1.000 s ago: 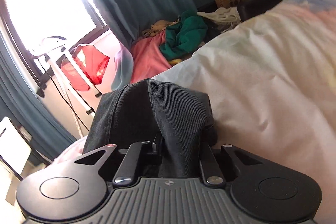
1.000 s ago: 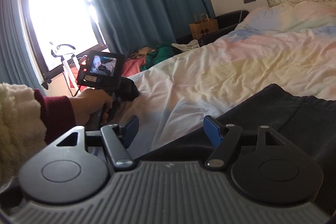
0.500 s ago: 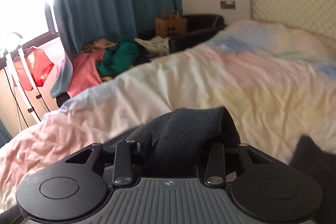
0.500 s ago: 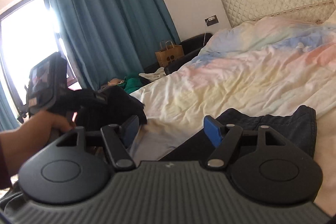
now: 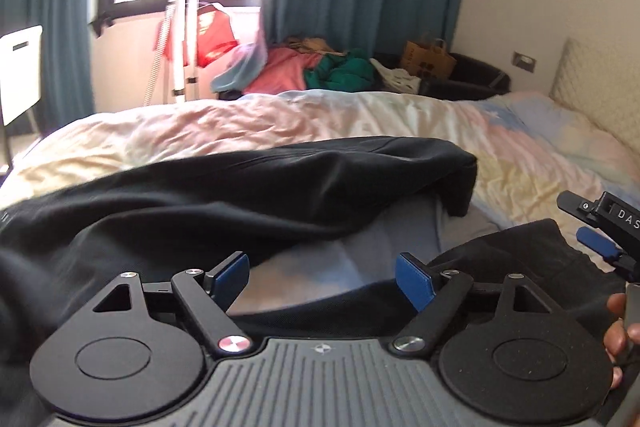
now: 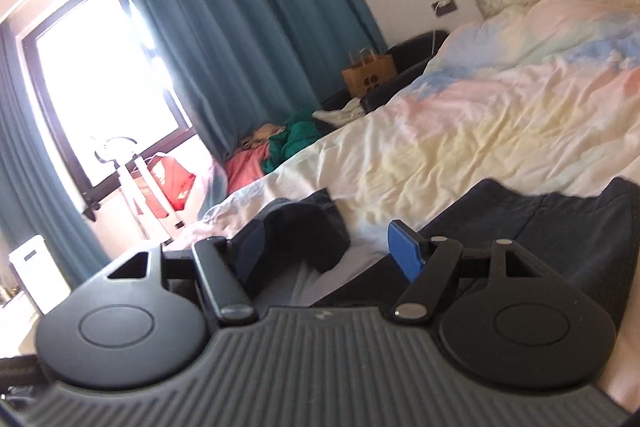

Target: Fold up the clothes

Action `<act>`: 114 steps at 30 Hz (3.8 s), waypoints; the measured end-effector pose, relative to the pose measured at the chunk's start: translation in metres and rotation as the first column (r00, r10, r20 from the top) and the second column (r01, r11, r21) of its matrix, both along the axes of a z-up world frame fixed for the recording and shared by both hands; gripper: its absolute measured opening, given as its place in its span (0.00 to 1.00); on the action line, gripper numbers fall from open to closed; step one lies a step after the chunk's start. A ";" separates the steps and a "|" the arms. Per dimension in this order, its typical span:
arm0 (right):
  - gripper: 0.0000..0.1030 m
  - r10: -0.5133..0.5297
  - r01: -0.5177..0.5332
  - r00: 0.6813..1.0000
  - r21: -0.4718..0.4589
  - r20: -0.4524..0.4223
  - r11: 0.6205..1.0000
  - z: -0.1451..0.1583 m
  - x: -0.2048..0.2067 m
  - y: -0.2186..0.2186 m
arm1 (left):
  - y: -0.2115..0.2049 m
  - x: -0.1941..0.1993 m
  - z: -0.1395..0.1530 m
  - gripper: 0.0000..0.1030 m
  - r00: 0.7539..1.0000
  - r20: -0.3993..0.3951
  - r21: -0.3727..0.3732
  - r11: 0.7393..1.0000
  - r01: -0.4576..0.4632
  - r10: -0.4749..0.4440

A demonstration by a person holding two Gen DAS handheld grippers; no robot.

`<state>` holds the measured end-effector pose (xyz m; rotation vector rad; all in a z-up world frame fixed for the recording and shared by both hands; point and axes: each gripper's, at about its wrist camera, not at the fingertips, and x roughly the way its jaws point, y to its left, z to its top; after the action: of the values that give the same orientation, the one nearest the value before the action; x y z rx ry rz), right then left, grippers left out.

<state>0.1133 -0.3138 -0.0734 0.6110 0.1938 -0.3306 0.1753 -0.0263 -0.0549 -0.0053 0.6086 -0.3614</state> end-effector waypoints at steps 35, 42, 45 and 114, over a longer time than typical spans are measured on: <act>0.14 -0.051 0.060 0.998 0.373 -0.032 0.926 0.000 0.257 -0.134 | 0.178 0.010 -0.088 0.86 0.959 -0.256 -0.640 0.723 -0.261 0.120; 0.14 -0.045 0.060 0.996 0.186 -0.080 0.981 -0.005 0.211 -0.164 | 0.174 -0.012 -0.078 0.86 0.964 -0.240 -0.616 0.749 -0.244 0.116; 0.14 -0.051 0.094 0.981 0.226 -0.187 0.970 -0.051 0.186 -0.180 | 0.166 -0.022 -0.073 0.86 0.968 -0.224 -0.593 0.773 -0.225 0.109; 0.70 0.364 -0.424 0.897 -0.252 -0.252 0.870 0.052 -0.073 0.059 | 0.138 -0.169 -0.002 0.94 0.980 0.028 -0.092 0.977 -0.194 0.198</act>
<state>0.0403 -0.2550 -0.0211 0.2223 0.4447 -0.0163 0.0067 0.1112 -0.0573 -0.1432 0.5496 -0.1963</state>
